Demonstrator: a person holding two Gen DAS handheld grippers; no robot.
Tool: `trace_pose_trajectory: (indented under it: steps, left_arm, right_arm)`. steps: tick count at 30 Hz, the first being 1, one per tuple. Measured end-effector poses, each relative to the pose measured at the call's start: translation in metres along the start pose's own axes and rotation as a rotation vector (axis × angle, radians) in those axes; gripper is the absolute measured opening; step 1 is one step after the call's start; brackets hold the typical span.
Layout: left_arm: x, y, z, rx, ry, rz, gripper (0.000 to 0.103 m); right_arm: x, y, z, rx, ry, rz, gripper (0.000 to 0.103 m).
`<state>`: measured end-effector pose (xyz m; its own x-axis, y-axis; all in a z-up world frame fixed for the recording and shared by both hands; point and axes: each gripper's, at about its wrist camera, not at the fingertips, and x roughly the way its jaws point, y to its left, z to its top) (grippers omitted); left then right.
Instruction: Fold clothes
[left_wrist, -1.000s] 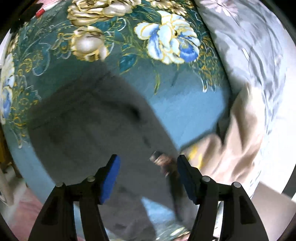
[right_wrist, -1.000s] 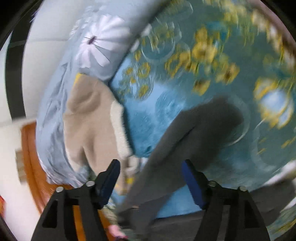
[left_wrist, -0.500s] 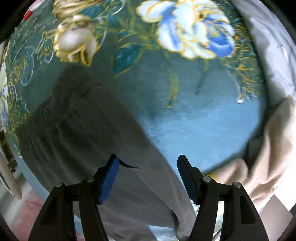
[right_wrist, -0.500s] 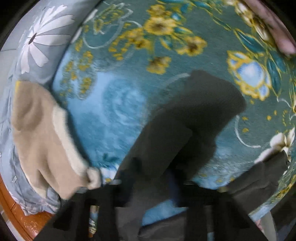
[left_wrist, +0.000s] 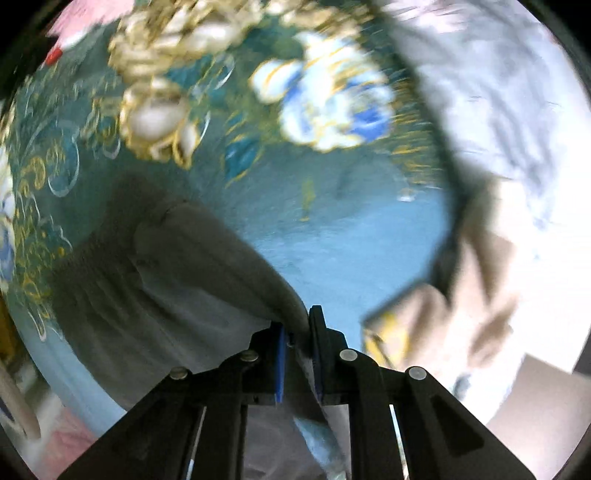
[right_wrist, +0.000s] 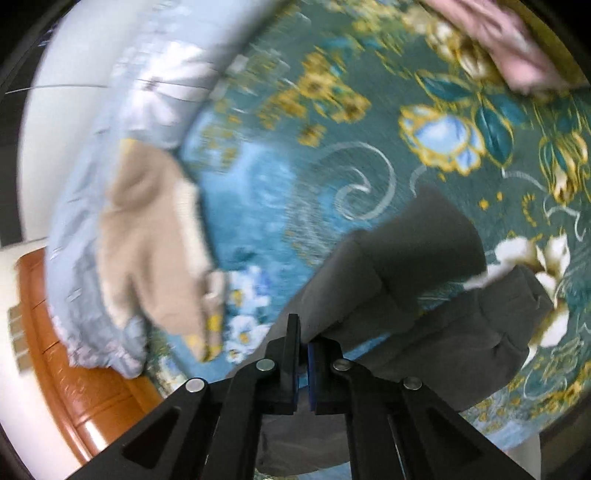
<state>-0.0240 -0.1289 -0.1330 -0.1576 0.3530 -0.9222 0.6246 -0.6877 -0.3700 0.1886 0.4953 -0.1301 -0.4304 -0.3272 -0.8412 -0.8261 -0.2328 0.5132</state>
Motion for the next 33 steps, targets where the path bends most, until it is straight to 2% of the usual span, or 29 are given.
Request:
trace_pose_trajectory:
  steps: [3,5,8,11,14,16,19,21,24,26,28,30,33]
  left_arm:
    - [-0.036,0.017,-0.019,0.06,-0.038,-0.088,0.012]
    - [-0.046,0.036,-0.033,0.093,-0.043,-0.099,0.012]
    - [-0.031,0.089,-0.063,0.07,0.016,0.012,0.013]
    - [-0.004,0.144,-0.082,-0.071,0.08,0.08,0.012]
    - [0.01,0.175,-0.092,-0.152,0.112,0.123,0.012]
    - [0.01,0.176,-0.092,-0.132,0.106,0.115,0.012]
    - [0.004,0.162,-0.089,-0.052,0.086,0.11,0.012]
    - [0.003,0.158,-0.089,-0.007,0.083,0.135,0.012]
    - [0.016,0.163,-0.09,0.019,0.132,0.226,0.017]
    - [0.02,0.167,-0.092,0.016,0.157,0.288,0.018]
    - [0.016,0.167,-0.091,0.014,0.142,0.307,0.018]
    - [0.009,0.165,-0.089,0.015,0.124,0.323,0.019]
    - [-0.002,0.163,-0.086,-0.038,0.112,0.352,0.032]
  right_arm:
    - [-0.023,0.0,-0.012,-0.062,-0.027,0.081,0.003]
    - [-0.031,-0.009,-0.021,-0.088,-0.023,0.076,0.003]
    - [-0.019,-0.048,-0.036,-0.055,0.033,-0.038,0.003]
    - [0.004,-0.098,-0.052,0.05,0.103,-0.182,0.003]
    - [0.008,-0.116,-0.064,0.081,0.116,-0.223,0.003]
    - [0.009,-0.12,-0.07,0.077,0.114,-0.239,0.003]
    - [0.008,-0.112,-0.07,0.003,0.089,-0.258,0.003]
    - [0.008,-0.106,-0.07,-0.046,0.073,-0.271,0.003]
    - [0.009,-0.101,-0.07,-0.106,0.053,-0.286,0.007]
    - [0.012,-0.113,-0.072,-0.083,0.062,-0.278,0.007]
    - [0.009,-0.124,-0.073,-0.059,0.058,-0.253,0.015]
    - [0.001,-0.136,-0.073,-0.021,0.038,-0.221,0.033]
    - [-0.014,-0.157,-0.071,0.051,-0.008,-0.159,0.042]
